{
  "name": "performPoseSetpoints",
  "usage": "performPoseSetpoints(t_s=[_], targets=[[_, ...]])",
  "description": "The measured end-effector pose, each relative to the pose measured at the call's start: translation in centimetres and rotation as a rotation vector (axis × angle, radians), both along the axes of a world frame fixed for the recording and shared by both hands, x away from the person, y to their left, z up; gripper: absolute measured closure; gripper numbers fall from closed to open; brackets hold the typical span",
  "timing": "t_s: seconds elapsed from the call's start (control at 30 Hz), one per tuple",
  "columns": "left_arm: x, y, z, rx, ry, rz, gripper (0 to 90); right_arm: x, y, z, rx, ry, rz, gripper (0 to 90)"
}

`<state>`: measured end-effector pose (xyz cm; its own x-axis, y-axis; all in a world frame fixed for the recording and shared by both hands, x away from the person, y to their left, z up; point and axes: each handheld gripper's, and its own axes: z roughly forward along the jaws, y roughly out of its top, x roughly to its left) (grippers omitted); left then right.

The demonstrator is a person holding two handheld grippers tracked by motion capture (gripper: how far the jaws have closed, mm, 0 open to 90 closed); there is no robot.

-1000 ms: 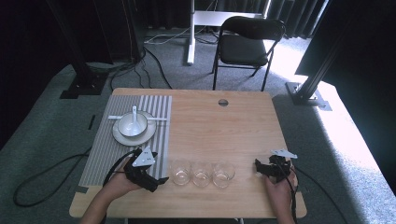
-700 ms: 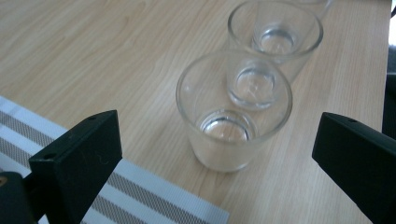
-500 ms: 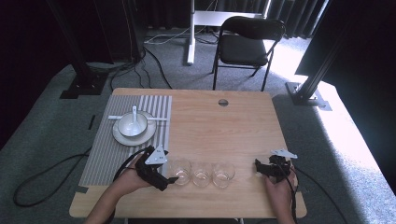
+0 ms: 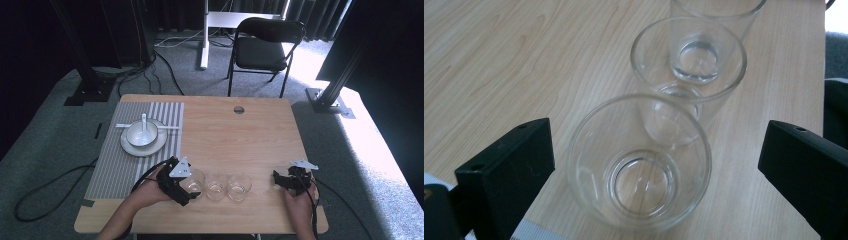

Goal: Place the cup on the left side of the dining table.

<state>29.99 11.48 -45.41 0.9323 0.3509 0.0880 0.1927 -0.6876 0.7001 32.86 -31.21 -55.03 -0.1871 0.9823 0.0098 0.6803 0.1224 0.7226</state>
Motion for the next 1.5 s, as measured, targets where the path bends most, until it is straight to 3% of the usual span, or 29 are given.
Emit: performPoseSetpoints(t_s=[0.73, 1.27, 1.5], targets=[[0.2, -3.6, 0.3, 0.033, 0.001, -0.072, 1.9, 0.0, 0.0, 0.0, 0.000, 0.000, 0.000, 12.3], [0.7, -6.3, -0.2, 0.097, 0.020, -0.108, 1.9, 0.0, 0.0, 0.0, 0.000, 0.000, 0.000, 12.3], [0.8, -7.1, -0.7, 0.121, 0.029, -0.098, 1.9, 0.0, 0.0, 0.0, 0.000, 0.000, 0.000, 12.3]])
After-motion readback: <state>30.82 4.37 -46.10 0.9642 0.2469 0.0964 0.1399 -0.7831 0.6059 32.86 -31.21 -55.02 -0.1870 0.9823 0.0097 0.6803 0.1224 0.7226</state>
